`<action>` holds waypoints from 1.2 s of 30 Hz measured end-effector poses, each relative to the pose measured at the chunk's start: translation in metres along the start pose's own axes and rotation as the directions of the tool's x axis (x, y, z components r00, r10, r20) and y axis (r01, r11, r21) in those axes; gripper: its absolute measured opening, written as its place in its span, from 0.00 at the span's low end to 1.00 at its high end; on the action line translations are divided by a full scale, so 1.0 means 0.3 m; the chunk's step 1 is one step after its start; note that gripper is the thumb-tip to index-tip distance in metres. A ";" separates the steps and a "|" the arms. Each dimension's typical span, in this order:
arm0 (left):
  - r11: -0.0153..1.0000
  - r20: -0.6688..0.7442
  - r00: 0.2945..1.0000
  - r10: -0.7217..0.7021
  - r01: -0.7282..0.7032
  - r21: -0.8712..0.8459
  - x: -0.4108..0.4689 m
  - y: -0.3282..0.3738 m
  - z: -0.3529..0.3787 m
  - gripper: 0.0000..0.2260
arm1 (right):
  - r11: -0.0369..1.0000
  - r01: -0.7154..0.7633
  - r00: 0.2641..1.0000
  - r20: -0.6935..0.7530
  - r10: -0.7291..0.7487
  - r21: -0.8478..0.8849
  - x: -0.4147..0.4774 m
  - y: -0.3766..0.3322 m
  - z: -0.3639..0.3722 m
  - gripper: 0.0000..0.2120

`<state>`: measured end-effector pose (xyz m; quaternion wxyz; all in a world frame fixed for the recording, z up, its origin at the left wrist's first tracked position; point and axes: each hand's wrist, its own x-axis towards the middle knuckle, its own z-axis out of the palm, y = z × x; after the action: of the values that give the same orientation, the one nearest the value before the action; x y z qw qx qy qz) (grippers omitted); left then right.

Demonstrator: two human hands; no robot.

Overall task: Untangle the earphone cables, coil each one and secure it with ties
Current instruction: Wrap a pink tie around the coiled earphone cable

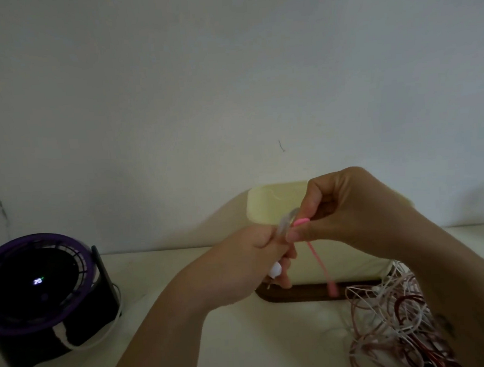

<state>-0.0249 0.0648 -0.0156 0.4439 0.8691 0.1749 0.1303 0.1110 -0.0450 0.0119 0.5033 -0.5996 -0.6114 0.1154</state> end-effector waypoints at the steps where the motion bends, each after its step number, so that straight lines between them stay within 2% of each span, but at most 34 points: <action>1: 1.000 0.035 0.999 0.011 -0.011 0.011 -0.005 0.009 0.003 0.15 | 1.000 0.005 1.000 0.012 -0.005 0.003 0.002 0.003 0.005 0.16; 5: 1.000 -0.005 1.000 0.004 -0.004 -0.002 -0.005 0.002 -0.009 0.16 | 0.993 -0.013 0.997 0.074 0.004 0.119 0.004 0.012 -0.003 0.13; 8: 1.000 -0.059 0.998 -0.024 0.023 -0.012 0.004 -0.013 -0.018 0.15 | 0.994 -0.014 0.996 0.085 0.005 0.107 0.007 0.018 -0.008 0.06; 11: 0.999 -0.083 0.996 -0.024 0.026 0.031 0.002 -0.014 -0.017 0.14 | 0.997 0.035 0.996 0.074 -0.040 0.076 0.010 0.015 -0.004 0.03; 13: 0.997 -0.091 0.996 -0.009 0.017 0.082 -0.003 -0.006 -0.013 0.15 | 0.995 0.103 0.992 0.079 -0.103 -0.001 0.006 0.006 -0.001 0.05; 17: 0.998 -0.038 0.999 0.027 -0.024 0.060 -0.012 0.004 -0.011 0.16 | 0.950 0.214 0.976 0.083 -0.200 -0.225 -0.001 -0.010 0.018 0.02; 21: 0.998 -0.009 1.000 0.030 -0.031 -0.048 -0.017 0.010 -0.014 0.17 | 0.953 0.132 0.987 -0.054 -0.152 -0.274 0.006 0.014 0.049 0.04; 24: 0.996 0.028 0.999 0.024 -0.021 -0.087 -0.029 0.011 -0.023 0.13 | 0.973 0.110 0.993 -0.020 -0.116 -0.201 0.015 0.026 0.059 0.02; 27: 0.997 0.049 0.999 -0.019 0.023 -0.079 -0.032 0.013 -0.026 0.12 | 0.997 0.080 0.992 0.100 -0.082 0.023 0.014 0.032 0.063 0.01; 31: 0.970 0.036 0.995 -0.088 0.094 -0.224 -0.025 0.024 -0.021 0.05 | 0.996 0.070 0.994 0.083 -0.074 0.056 0.019 0.048 0.067 0.02; 33: 0.952 0.052 0.994 -0.097 0.108 -0.286 -0.023 0.036 -0.019 0.09 | 0.995 0.063 0.996 0.053 -0.067 0.073 0.020 0.050 0.070 0.02; 35: 0.953 0.059 0.993 -0.103 0.115 -0.279 -0.016 0.035 -0.019 0.23 | 0.995 0.051 0.998 0.025 -0.053 0.083 0.023 0.053 0.072 0.03; 36: 0.961 0.057 0.995 -0.086 0.098 -0.260 -0.011 0.027 -0.017 0.26 | 0.995 0.045 0.999 0.017 -0.047 0.085 0.025 0.056 0.073 0.04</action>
<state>-0.0283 0.0626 -0.0063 0.5645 0.7963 0.1862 0.1119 0.1066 -0.0242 -0.0071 0.5248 -0.5624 -0.6244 0.1352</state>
